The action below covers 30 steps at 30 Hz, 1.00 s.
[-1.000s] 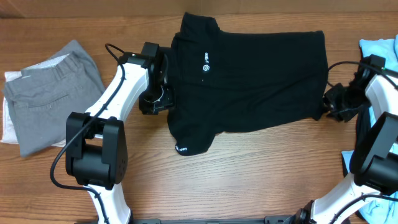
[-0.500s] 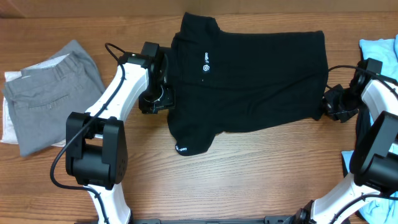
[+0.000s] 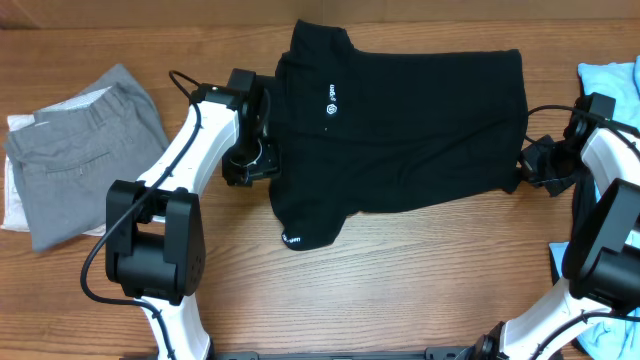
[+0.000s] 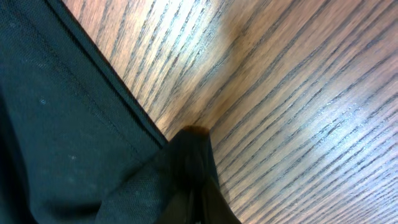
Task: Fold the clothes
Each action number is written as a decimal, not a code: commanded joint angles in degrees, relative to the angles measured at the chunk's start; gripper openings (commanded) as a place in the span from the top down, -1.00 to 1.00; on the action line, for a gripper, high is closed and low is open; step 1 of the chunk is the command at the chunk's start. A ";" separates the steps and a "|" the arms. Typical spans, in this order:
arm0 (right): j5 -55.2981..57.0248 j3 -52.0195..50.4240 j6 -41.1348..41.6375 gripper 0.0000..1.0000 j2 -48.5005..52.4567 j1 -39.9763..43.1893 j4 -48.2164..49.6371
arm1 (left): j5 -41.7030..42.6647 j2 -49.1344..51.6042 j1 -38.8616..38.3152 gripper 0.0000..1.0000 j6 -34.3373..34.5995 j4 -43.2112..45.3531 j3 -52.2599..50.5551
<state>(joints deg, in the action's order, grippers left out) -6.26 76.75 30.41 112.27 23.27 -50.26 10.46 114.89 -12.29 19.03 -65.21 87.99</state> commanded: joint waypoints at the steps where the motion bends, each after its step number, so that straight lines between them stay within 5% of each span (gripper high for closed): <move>1: 1.73 -0.31 -0.20 0.92 0.04 0.28 -1.07 | -0.20 0.72 -0.07 -0.24 -1.22 -1.97 0.87; 6: 3.30 -0.31 -0.70 0.92 0.04 0.28 -5.46 | 1.62 0.72 -0.26 -0.25 -2.01 -12.94 0.85; 13: 3.15 -0.28 -0.83 0.93 0.02 0.28 -6.86 | 1.64 0.72 -3.19 -0.22 -2.82 -17.29 -0.59; 21: 3.21 -0.28 -0.85 0.93 0.02 0.28 -6.60 | 3.06 0.72 -13.38 -0.17 -2.75 -8.09 -8.13; 26: 3.19 -0.28 -1.51 0.92 0.02 0.26 -6.27 | -12.85 0.72 -17.90 -0.10 4.20 -0.76 -12.02; 30: 3.21 -0.28 -1.73 0.93 0.02 0.26 -6.23 | -14.99 0.70 -18.49 -0.09 6.25 2.10 -12.02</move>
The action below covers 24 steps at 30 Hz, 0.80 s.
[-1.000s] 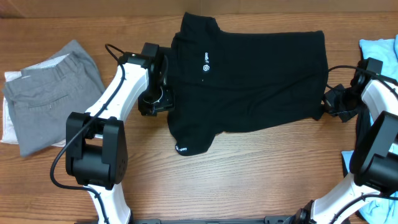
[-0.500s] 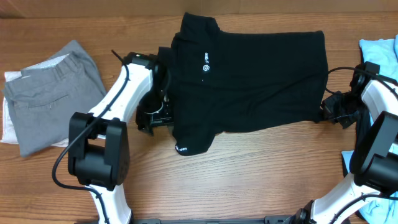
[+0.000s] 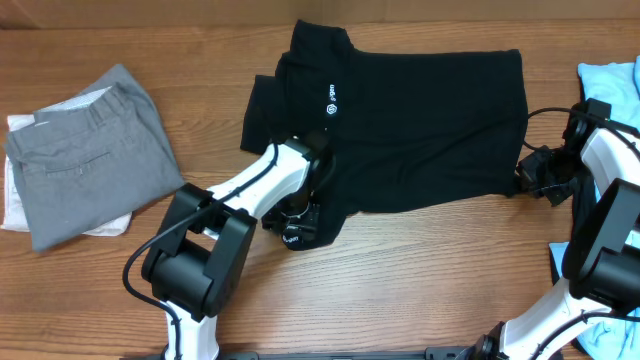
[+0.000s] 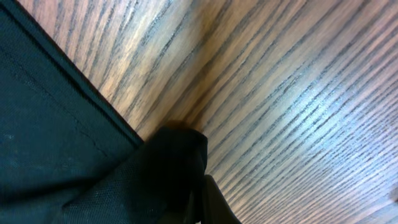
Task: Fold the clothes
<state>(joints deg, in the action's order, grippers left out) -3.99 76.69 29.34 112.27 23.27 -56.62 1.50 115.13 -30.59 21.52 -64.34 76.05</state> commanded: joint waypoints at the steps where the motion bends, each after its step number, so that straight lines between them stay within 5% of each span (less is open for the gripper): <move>1: 0.94 -0.22 -0.83 0.92 0.02 0.28 0.15 | -6.03 0.46 -0.17 -0.09 3.85 1.42 -0.09; 9: 0.94 -0.22 -0.85 0.92 0.02 0.26 0.59 | -4.72 -3.65 -0.09 -0.11 4.04 3.08 -0.02; 18: 0.94 -0.24 -0.87 0.92 0.02 0.28 0.72 | 22.67 -5.75 -0.07 0.03 -9.99 1.31 -0.04; 24: 0.94 -0.22 -1.07 0.92 0.02 0.28 0.76 | 21.79 -5.79 1.25 -0.01 -10.62 -1.51 -0.04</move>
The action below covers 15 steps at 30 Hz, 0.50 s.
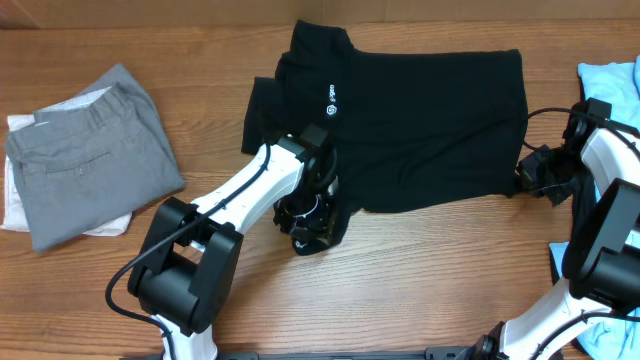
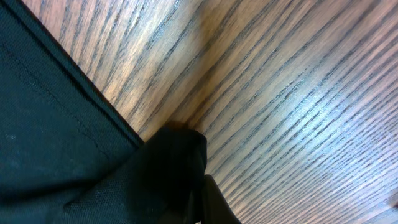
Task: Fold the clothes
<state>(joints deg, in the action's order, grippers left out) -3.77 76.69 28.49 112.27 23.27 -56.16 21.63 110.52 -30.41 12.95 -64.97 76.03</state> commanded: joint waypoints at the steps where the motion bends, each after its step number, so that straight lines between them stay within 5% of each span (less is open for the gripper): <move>1: 0.72 -0.22 -0.22 0.92 0.02 0.28 0.31 | -0.72 -1.18 1.81 -0.02 -0.02 -1.05 -0.02; 5: 0.72 -0.22 -0.24 0.92 0.02 0.26 0.33 | -5.11 -1.18 5.18 -0.07 7.78 0.31 -0.02; 15: 0.72 -0.24 -0.24 0.93 0.02 0.26 0.28 | -5.57 -1.14 5.22 -0.08 10.47 4.83 -2.86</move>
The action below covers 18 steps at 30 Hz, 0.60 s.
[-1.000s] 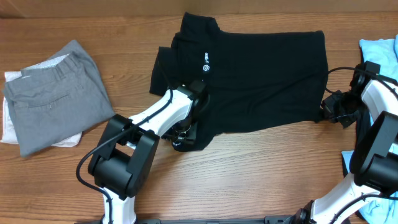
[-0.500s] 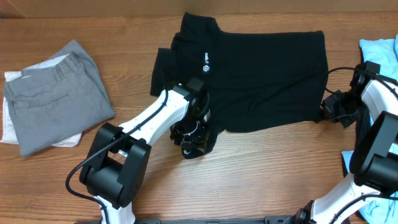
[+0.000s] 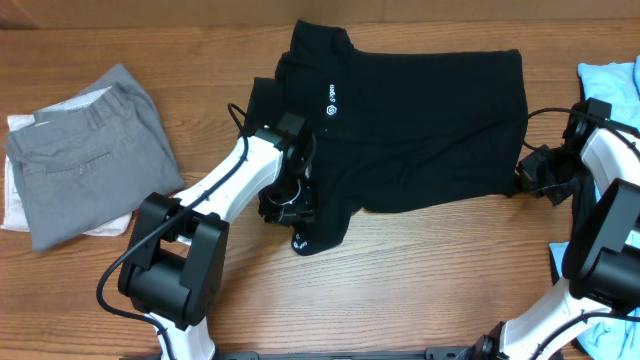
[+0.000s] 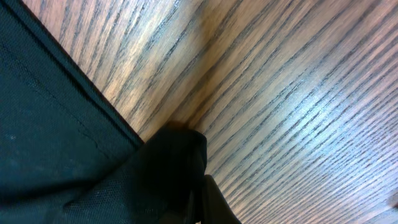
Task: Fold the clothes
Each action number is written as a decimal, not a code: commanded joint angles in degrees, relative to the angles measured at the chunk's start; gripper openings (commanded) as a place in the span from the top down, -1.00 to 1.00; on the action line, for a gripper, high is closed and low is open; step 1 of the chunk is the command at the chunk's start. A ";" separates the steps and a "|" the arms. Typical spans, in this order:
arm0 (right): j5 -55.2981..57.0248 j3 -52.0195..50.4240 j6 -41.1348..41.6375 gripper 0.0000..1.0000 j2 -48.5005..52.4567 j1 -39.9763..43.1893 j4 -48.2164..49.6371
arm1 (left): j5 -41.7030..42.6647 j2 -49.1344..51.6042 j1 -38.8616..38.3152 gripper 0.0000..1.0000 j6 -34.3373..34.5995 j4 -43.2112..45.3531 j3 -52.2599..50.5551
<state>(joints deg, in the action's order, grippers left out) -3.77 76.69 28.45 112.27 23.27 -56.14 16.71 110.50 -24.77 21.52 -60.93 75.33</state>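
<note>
A black polo shirt [image 3: 420,120] lies sideways on the wooden table, collar at the left and hem at the right. Its upper sleeve [image 3: 262,110] is spread flat. My left gripper [image 3: 285,205] is down at the left edge of the lower sleeve [image 3: 318,228]; its fingers are hidden from above. My right gripper [image 3: 530,178] is at the hem's near corner. In the right wrist view, the right gripper [image 4: 200,202] is shut on a raised fold of the shirt [image 4: 50,124], just above the table [image 4: 298,93].
Folded grey trousers [image 3: 85,150] lie on a white garment [image 3: 15,200] at the far left. A light blue garment [image 3: 610,80] is at the right edge, behind the right arm. More blue cloth [image 3: 600,330] shows at the bottom right corner.
My left gripper has shifted a little left and back, from the middle of the lower sleeve to its left edge. The right gripper and the pinched hem corner are unchanged.
First my left gripper was at the upper sleeve, which was tucked out of sight. Then that sleeve lay spread flat and the gripper was at the lower sleeve, where it has stayed with small shifts. The right gripper has held the hem corner throughout.
</note>
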 commanded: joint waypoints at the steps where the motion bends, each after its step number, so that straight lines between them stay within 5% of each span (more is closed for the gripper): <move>1: 0.70 -0.22 -0.20 0.92 0.02 0.26 0.26 | -0.59 -1.11 -0.42 -0.08 1.97 1.16 -2.78; 4: 0.70 -0.22 -0.20 0.92 0.02 0.26 0.22 | -0.59 -1.11 -0.42 0.23 2.84 2.40 -4.96; 6: 0.68 -0.22 -0.17 0.92 0.02 0.28 -0.13 | -0.61 -1.14 -0.42 0.88 2.58 2.40 -5.20; 14: -2.25 -0.07 -2.38 0.92 -6.54 1.38 -3.06 | -5.92 -9.79 6.99 0.92 -0.92 -1.27 -5.05; 18: -2.12 -0.07 -2.99 0.92 -12.20 2.86 -5.66 | 2.43 -17.18 14.56 0.92 -3.85 -2.25 -5.05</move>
<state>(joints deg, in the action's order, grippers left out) -5.91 76.47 26.39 105.69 24.80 -60.97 14.57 99.15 -14.66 21.26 -62.37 70.46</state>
